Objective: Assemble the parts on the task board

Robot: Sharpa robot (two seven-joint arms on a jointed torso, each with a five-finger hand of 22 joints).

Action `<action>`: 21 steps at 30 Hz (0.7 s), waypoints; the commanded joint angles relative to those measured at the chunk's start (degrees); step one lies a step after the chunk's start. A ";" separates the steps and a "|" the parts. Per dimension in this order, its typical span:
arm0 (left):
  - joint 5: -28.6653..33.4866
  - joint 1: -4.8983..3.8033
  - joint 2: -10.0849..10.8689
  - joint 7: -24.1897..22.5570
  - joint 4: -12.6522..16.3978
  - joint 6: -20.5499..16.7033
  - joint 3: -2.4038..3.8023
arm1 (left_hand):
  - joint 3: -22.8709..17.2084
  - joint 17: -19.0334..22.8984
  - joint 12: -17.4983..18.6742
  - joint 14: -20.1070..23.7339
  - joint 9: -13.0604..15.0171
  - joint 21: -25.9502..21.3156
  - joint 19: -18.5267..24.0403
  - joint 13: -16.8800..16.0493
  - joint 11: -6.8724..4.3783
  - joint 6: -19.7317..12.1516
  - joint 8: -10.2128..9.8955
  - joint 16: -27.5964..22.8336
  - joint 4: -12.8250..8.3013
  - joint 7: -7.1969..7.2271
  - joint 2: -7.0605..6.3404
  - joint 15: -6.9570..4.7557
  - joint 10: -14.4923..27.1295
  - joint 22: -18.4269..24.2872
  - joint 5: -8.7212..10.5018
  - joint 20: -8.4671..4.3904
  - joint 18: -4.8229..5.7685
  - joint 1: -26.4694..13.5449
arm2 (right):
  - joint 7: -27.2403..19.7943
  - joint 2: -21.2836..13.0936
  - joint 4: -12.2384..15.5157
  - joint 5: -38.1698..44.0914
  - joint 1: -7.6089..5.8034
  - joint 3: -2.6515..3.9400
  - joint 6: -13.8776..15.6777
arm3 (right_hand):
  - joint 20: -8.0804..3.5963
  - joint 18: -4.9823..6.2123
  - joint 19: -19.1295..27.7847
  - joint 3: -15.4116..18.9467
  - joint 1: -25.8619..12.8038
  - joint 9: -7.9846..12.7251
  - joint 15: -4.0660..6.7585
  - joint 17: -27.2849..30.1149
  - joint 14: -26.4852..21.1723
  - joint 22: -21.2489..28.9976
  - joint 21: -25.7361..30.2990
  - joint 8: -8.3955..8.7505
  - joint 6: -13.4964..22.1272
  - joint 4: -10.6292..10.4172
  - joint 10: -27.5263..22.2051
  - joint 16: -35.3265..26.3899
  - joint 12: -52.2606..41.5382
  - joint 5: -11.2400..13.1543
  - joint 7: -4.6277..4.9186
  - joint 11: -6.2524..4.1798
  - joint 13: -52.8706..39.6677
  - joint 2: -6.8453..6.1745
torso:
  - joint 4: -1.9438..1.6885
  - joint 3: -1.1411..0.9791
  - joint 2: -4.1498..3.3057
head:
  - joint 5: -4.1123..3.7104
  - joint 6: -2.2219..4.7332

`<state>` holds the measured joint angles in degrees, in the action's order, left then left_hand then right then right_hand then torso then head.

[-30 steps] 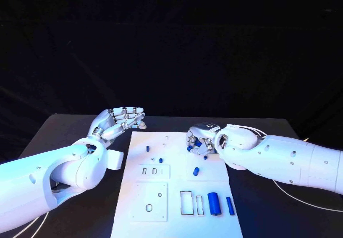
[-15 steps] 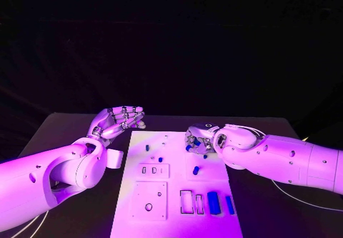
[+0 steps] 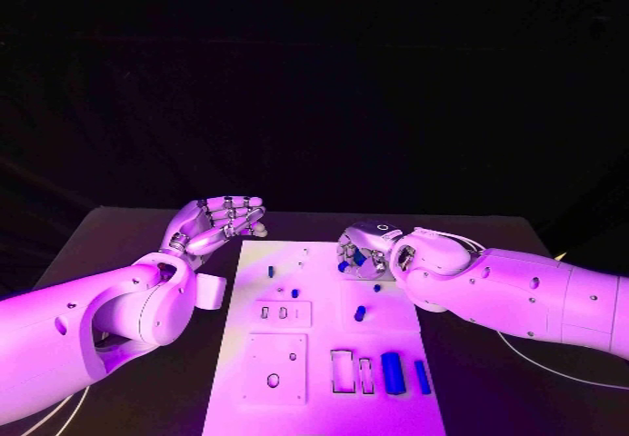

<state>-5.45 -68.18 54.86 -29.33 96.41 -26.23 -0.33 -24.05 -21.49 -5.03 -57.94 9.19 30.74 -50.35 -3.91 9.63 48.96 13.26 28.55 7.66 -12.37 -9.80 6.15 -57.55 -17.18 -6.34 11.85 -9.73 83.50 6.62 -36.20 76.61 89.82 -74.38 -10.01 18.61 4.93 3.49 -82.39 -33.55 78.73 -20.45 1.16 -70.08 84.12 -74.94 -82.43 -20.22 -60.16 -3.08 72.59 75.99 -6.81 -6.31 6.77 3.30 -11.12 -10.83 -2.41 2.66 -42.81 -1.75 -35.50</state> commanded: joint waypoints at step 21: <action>0.16 -0.10 -0.98 0.13 -0.35 1.48 0.06 | -0.26 -0.32 0.57 0.89 0.09 1.15 1.50 0.03 0.33 -0.37 0.02 0.53 0.15 -0.77 -0.06 0.25 0.10 -0.67 0.38 0.12 -0.26 -0.48 | 4.03 8.78 -6.91 0.03 -0.46 0.46 8.25 | 0.12 -0.73 0.31 0.15 -1.58 -4.13 0.02 0.45 2.05 -3.37 0.08 -0.33 1.46 -0.77 -0.09 0.35 1.05 2.94 -0.15 -0.25 -1.08 1.30 | -0.28 0.13 -0.30 | 0.41 0.49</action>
<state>-5.42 -68.19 54.04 -28.98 95.96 -25.95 -0.33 -24.21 -21.72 -4.82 -57.38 9.20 31.67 -49.21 -3.91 9.63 48.96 13.26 28.83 7.50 -12.37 -9.80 6.44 -57.55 -17.80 -6.34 11.96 -9.71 83.50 9.82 -27.64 70.08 89.79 -74.82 -9.58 25.46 4.93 3.50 -82.38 -33.39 77.73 -20.46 1.15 -69.66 84.12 -74.93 -82.43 -20.23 -58.80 -3.59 72.79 76.13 -6.13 -3.62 6.46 3.11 -12.24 -9.41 -2.61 2.74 -43.05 -1.34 -34.90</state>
